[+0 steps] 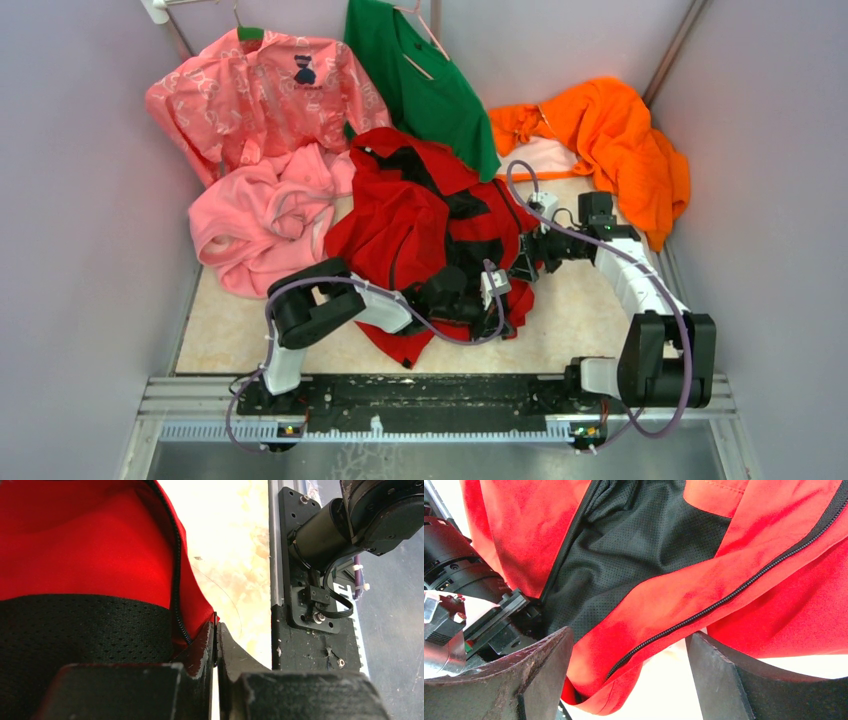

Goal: Zip up the jacket
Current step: Adjust the zipper on the jacket.

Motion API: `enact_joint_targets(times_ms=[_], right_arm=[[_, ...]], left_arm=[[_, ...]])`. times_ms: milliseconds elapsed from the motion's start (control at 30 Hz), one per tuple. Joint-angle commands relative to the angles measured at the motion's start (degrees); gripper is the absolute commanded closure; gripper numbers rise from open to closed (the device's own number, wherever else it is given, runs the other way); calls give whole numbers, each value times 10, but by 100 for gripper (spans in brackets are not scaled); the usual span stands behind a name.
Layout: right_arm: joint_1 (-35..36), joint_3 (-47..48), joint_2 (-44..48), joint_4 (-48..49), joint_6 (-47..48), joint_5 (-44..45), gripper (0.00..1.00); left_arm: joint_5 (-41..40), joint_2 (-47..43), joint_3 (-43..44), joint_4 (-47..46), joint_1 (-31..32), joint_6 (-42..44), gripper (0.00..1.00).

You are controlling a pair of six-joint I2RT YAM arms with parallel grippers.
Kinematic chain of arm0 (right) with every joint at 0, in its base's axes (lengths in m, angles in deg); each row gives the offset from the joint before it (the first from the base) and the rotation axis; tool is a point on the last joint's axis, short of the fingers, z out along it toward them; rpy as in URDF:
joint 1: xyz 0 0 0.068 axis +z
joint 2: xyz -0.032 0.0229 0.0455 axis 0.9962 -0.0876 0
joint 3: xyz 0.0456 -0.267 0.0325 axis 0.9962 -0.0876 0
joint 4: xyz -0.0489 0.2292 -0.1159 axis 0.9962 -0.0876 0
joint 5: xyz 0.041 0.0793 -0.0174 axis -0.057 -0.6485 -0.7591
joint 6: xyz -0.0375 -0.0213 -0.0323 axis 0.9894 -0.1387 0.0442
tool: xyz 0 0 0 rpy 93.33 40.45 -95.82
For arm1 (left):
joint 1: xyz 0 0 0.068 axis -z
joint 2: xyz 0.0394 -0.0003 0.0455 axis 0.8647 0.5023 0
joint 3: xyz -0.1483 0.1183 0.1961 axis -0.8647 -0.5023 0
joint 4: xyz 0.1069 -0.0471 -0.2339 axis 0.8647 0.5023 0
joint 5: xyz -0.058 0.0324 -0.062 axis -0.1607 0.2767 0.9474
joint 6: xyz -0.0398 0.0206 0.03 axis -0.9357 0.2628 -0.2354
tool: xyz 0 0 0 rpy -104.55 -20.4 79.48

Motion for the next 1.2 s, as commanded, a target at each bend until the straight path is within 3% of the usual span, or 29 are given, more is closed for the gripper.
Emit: enact_joint_targets(times_ms=[0, 133, 300, 733, 1167], right_arm=[[-3, 33, 7, 6, 12, -12, 18], [-3, 34, 12, 6, 12, -23, 17], [-3, 34, 11, 6, 12, -22, 17], [-3, 35, 12, 6, 13, -24, 17], [-3, 35, 24, 6, 19, -35, 16]], left_arm=[[-10, -6, 3, 8, 2, 11, 93], [-15, -9, 0, 9, 2, 12, 93], [-18, -13, -3, 9, 2, 9, 82], [-24, -91, -40, 5, 3, -15, 68], [-42, -203, -103, 12, 4, -3, 66]])
